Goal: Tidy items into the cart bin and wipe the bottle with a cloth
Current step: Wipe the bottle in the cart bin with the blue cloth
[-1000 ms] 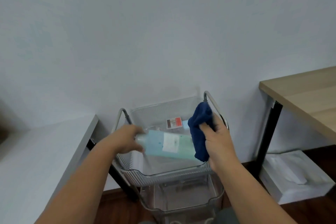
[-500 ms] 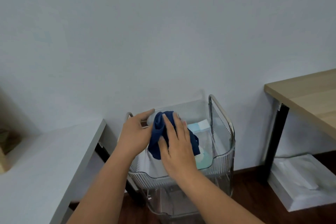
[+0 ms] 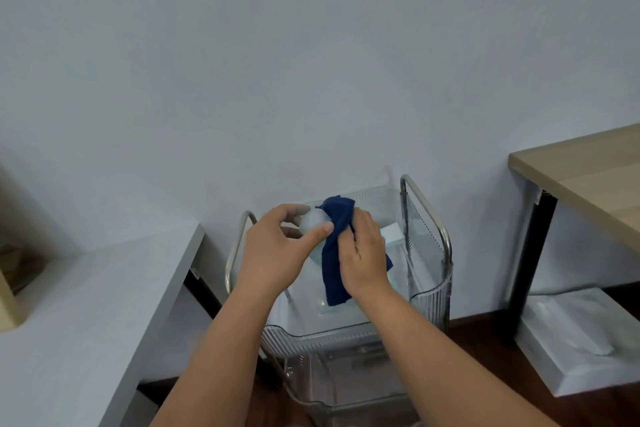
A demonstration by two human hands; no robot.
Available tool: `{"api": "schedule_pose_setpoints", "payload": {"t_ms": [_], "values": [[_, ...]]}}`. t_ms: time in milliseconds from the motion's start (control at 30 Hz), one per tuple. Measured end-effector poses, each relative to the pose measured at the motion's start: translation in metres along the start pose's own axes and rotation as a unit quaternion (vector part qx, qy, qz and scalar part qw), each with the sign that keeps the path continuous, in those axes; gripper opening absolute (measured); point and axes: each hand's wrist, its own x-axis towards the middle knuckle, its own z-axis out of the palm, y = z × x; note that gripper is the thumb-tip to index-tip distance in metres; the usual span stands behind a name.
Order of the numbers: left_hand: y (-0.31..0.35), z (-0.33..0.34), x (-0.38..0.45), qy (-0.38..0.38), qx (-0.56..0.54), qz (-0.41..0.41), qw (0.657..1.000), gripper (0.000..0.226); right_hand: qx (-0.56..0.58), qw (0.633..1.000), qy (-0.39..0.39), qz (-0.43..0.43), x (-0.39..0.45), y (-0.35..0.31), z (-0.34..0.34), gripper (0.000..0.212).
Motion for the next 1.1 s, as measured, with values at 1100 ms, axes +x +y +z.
{"api": "schedule_pose_setpoints", "payload": {"t_ms": [1100], "values": [[0.008,-0.001,0.019,-0.078,0.085,0.041,0.992,0.032,0.224,0.956,-0.063,0.177,-0.017,0.001,-0.025,0.023]]}}
